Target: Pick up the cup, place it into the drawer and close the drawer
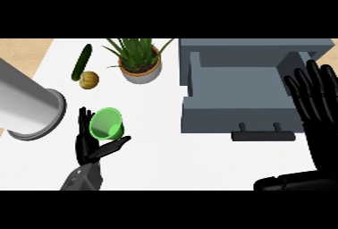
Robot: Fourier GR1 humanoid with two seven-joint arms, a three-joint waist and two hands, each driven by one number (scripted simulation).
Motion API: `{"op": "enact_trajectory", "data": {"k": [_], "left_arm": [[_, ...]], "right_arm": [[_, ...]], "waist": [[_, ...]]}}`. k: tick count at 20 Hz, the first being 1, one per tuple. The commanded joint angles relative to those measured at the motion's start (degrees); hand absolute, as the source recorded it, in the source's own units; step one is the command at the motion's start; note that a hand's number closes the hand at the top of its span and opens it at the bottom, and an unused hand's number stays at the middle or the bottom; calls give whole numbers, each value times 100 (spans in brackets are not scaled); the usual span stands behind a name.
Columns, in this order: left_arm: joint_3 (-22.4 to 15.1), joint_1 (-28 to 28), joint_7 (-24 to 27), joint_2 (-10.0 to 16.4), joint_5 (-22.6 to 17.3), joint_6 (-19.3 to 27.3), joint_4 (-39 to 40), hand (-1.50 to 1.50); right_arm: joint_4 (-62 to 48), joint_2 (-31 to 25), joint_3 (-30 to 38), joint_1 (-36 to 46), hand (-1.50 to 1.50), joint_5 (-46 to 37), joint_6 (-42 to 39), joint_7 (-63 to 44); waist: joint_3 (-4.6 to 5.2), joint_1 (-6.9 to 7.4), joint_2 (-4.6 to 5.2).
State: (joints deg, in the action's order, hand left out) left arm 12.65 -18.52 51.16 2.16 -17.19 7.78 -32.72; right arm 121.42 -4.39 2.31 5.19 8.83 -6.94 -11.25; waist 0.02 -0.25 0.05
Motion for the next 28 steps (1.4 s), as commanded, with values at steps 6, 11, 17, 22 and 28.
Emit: {"op": "enact_trajectory", "data": {"k": [6, 11, 17, 22, 28], "left_arm": [[121, -449, 289, 124, -224, -918, 681, -150], [211, -611, 399, 168, -350, -1310, 971, -150], [192, -757, 1213, 75, -194, -1563, 1355, 150], [283, -914, 1470, 256, -117, -1259, 1406, 150], [-167, -293, 1123, 538, 136, -2113, 760, 150]], "right_arm": [[18, -85, 94, -190, -150, 55, -148, 96], [-243, -153, 261, 94, -150, 245, -199, 88], [166, 99, -184, -399, -150, -123, -92, 186], [-276, 17, 58, 161, -150, -87, 18, 146], [14, 3, -32, -194, -150, -55, -91, 85]], "waist": [[2, -28, 7], [1, -13, 5], [5, -60, 14], [6, -40, 22], [-4, 37, -19]]}}
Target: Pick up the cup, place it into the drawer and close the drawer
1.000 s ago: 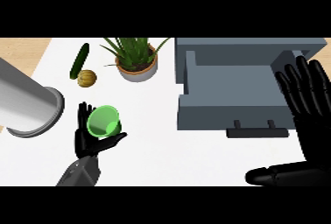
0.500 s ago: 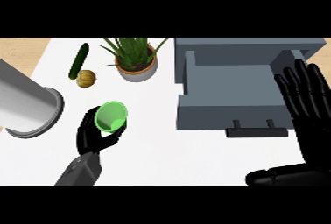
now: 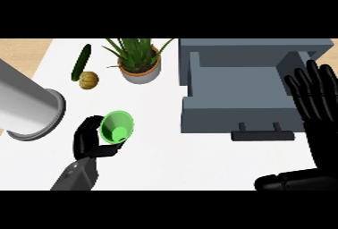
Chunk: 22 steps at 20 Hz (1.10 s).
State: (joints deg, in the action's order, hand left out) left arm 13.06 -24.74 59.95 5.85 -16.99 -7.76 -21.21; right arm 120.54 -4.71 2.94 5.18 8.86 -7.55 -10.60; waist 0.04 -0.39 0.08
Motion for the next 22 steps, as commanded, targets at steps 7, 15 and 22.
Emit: {"op": "enact_trajectory", "data": {"k": [7, 15, 22], "left_arm": [[-247, 400, 184, 419, 0, -1000, -1040, 150], [-1080, 523, -1297, -85, 108, -482, -3253, 150], [-1466, 840, -3116, -396, -211, 255, -5681, 150]], "right_arm": [[87, 87, -96, -116, -150, -186, 111, 14], [-186, -36, 127, -10, -150, -18, -5, 94], [30, -88, 154, -401, -150, 134, -208, 150]], "waist": [[-6, 62, -30], [-15, 125, -49], [-13, 103, -49]]}}
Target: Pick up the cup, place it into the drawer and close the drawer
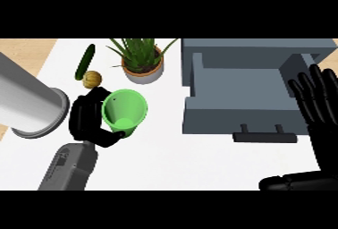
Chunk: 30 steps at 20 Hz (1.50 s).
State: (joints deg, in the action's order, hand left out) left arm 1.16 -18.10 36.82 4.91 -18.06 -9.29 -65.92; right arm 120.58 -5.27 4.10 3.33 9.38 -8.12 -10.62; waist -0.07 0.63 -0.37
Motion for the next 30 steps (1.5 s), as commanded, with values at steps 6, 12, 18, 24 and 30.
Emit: {"op": "enact_trajectory", "data": {"k": [6, 12, 18, 24, 30], "left_arm": [[-23, -871, -1318, -221, -33, 758, -983, 150], [-297, -1710, -2301, -380, 327, 1531, -1340, 150], [-438, -2463, -2763, -487, 683, 2031, -1061, 150], [-529, -3415, -3091, -489, 657, 2372, -392, 150], [-687, -4291, -2427, -490, 380, 2647, 1318, 150]], "right_arm": [[-264, -16, 0, 406, -150, -11, 80, -115], [-293, -53, 53, 459, -150, -137, 111, 7], [31, 96, -114, 31, -150, -157, 96, 46], [-573, 107, -92, 177, -150, -307, 3, 462], [-250, -39, 48, 285, -150, -25, 12, -9]], "waist": [[7, -79, 38], [6, -85, 37], [6, -104, 33], [5, -102, 42], [6, -189, 61]]}}
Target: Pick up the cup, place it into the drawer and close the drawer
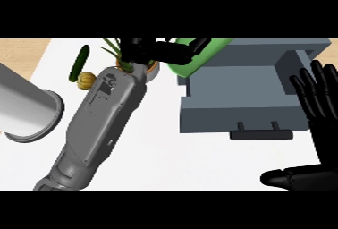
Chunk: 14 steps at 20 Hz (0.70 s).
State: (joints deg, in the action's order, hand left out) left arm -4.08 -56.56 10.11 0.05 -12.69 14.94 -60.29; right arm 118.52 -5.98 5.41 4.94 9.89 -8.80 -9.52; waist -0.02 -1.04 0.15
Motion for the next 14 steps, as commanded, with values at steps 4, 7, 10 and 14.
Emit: {"op": "enact_trajectory", "data": {"k": [4, 7, 10, 14], "left_arm": [[-17, -894, 323, -5, -295, 199, 1385, 150], [-379, -719, 588, -5, -467, 318, 1531, 150], [-568, -1104, 818, -5, -881, 518, 2208, 150], [-837, -1576, 814, -5, -1253, 611, 2813, 150]], "right_arm": [[430, -9, -38, -205, -150, 89, 4, -255], [-308, 67, -9, -104, -150, -189, -73, 442], [-1, 88, -36, -196, -150, -39, -64, 264], [-220, 117, -124, 40, -150, -181, -6, 283]], "waist": [[1, -74, 11], [0, -15, 9], [-1, -109, 27], [-2, -155, 44]]}}
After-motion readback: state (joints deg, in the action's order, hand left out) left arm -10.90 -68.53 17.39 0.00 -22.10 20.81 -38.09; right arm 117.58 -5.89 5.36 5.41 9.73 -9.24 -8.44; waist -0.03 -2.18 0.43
